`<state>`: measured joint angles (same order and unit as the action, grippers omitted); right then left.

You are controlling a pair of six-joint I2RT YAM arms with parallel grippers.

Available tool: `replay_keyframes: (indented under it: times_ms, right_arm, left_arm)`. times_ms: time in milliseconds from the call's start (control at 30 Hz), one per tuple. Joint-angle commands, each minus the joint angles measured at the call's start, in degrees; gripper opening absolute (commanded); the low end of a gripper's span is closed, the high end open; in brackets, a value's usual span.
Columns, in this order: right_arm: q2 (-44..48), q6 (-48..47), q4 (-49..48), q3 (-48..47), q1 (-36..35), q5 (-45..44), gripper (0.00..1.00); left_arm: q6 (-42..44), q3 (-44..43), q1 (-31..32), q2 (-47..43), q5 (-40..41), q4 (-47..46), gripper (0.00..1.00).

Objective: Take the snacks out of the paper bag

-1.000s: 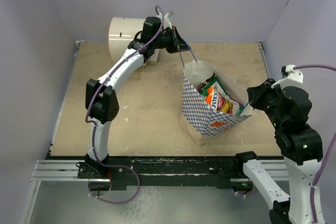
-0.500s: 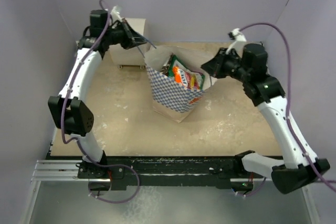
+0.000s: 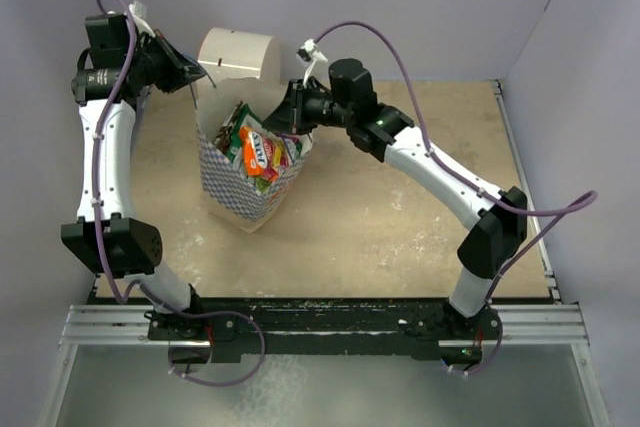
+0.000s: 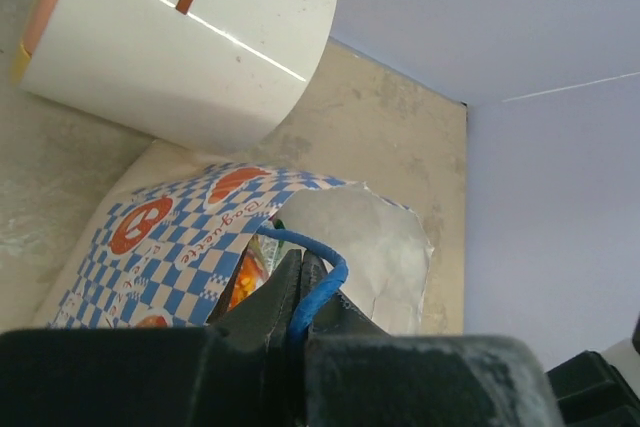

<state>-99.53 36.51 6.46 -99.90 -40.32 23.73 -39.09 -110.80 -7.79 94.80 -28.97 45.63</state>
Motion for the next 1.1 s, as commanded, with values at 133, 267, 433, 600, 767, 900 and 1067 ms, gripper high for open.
replay_keyframes:
  times_ms: [133,267,433,600,767,900,1067]
  right_arm:
    - [4.24,1.8,0.02,4.3,-0.38,2.63,0.14]
    - [9.19,0.23,4.25,11.07,-0.38,1.34,0.15]
    - [15.72,-3.5,13.48,16.14,-0.36,-7.1,0.17]
    - [21.74,-4.19,18.85,23.0,-0.3,-12.94,0.26]
    - [28.88,-6.62,22.32,27.43,-0.29,-17.95,0.43]
    - [32.61,-10.78,27.2,25.98,-0.3,-23.73,0.6]
    - [33.83,-20.8,32.58,19.28,-0.29,-29.11,0.67]
  left_arm:
    - [0.61,-0.31,0.17,-6.06,-6.69,-8.94,0.0]
    - [-3.85,6.82,0.88,-8.73,-14.47,-19.03,0.0]
    - [-10.22,16.81,5.95,-12.58,-18.2,-29.21,0.0]
    - [-12.37,21.66,10.94,-15.16,-16.56,-30.24,0.0]
    - [-12.67,23.08,12.27,-16.67,-16.23,-28.26,0.0]
    - [-10.87,22.26,12.29,-17.05,-15.94,-23.62,0.0]
    - [-12.88,21.73,12.36,-17.02,-17.29,-22.48,0.0]
